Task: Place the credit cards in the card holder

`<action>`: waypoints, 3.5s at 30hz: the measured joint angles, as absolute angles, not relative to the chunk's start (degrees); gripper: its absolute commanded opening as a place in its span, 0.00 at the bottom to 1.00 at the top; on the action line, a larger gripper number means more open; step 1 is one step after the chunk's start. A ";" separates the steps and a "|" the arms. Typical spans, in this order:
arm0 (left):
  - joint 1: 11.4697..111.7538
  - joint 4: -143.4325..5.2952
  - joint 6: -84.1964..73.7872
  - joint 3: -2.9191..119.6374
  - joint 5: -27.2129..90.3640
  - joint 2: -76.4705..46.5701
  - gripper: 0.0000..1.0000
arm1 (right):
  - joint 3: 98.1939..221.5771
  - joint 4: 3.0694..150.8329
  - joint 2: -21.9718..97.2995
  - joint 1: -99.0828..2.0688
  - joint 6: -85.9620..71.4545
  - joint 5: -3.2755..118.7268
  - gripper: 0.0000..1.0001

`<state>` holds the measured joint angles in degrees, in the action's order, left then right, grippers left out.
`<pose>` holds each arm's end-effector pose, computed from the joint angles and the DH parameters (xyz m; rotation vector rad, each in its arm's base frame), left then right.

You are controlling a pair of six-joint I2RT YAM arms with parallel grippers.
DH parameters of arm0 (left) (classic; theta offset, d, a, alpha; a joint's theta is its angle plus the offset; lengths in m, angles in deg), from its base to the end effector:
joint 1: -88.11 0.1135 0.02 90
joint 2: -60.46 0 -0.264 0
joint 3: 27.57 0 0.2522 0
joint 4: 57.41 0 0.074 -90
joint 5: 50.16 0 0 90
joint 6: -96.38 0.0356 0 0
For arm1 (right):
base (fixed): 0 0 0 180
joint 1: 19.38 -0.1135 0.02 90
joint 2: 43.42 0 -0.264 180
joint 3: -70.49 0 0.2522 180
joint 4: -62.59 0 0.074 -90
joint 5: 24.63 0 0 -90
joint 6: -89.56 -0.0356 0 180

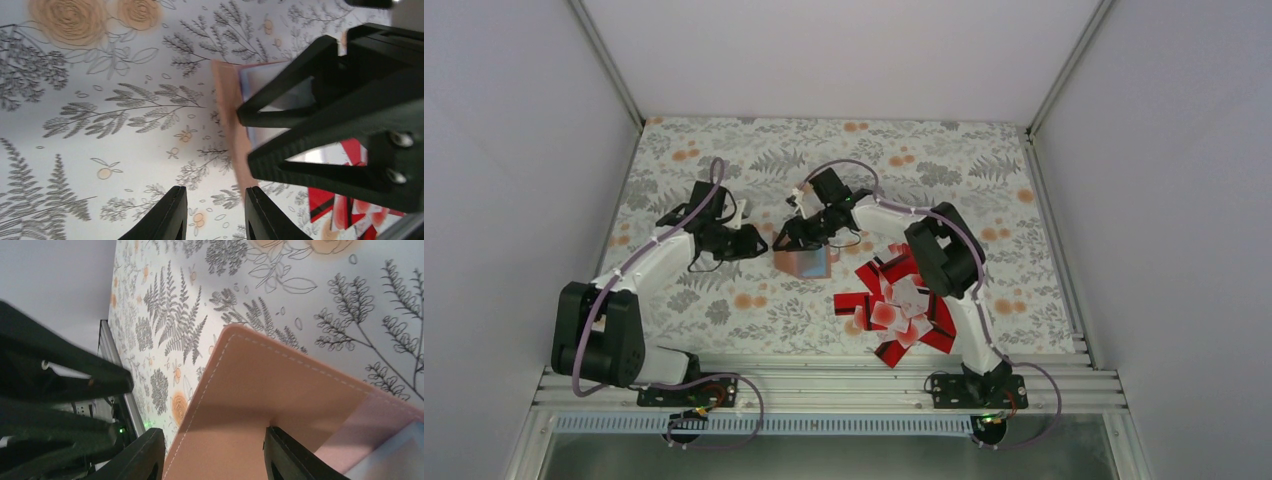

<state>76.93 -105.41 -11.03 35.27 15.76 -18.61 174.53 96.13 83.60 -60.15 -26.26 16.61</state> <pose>0.2507 -0.0644 0.2063 -0.0153 2.7253 -0.7164 0.3346 0.3239 0.1445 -0.7258 2.6644 1.4883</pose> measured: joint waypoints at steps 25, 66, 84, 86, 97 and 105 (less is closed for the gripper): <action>77.50 -89.08 -15.25 26.70 6.32 -28.71 0.27 | 181.11 104.50 86.82 -61.66 -26.92 22.63 0.48; 77.46 -93.17 -9.72 28.95 10.52 -27.99 0.26 | 171.95 105.13 80.61 -59.78 -25.89 25.99 0.16; 77.46 -99.40 -10.84 36.12 8.09 -18.83 0.27 | 174.77 102.86 86.03 -60.50 -25.89 20.92 0.30; 77.46 -98.50 -11.45 36.03 5.88 -18.92 0.27 | 175.03 102.70 86.18 -60.53 -25.89 20.64 0.31; 77.46 -89.74 -14.92 29.54 -0.98 -25.93 0.27 | 175.12 102.51 86.27 -60.57 -25.85 20.55 0.31; 77.46 -88.43 -15.08 27.18 -0.15 -27.18 0.27 | 175.12 103.75 85.05 -60.57 -24.95 21.77 0.33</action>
